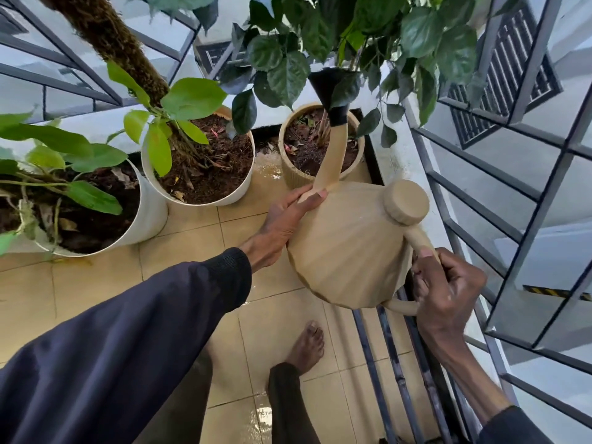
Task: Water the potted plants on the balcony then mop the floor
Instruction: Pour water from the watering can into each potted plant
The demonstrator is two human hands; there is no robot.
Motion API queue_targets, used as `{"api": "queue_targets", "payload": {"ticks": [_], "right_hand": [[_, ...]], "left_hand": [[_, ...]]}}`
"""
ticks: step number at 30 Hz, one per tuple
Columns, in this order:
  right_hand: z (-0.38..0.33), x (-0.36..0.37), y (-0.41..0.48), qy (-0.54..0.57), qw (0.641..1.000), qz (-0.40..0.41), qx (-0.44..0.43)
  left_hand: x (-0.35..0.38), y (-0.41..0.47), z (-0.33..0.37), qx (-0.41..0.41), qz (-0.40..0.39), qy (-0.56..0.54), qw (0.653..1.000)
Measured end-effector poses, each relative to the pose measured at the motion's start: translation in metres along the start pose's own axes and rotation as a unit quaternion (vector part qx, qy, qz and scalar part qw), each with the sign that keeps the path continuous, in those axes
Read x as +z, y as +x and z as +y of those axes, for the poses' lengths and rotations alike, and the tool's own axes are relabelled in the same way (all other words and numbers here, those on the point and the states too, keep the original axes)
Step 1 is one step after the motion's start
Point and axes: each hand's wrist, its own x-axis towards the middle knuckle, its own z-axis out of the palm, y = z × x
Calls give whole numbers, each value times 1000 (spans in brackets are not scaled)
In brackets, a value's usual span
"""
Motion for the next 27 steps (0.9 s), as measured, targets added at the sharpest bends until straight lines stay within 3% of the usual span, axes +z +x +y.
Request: {"api": "queue_targets", "payload": {"ticks": [6,18,27], "right_hand": [[-23,19,-7,-28,999,-22,-14],[-93,103,-14,-96,981,-160,-58],[-124,153,-10,-156,966,-206,-25]], "left_hand": [[-27,-26,-8,-9,-11,-10,1000],[-104,-84,-40,-124,75,-94,985],[-138,-93,-40,-184,115,-128,968]]}}
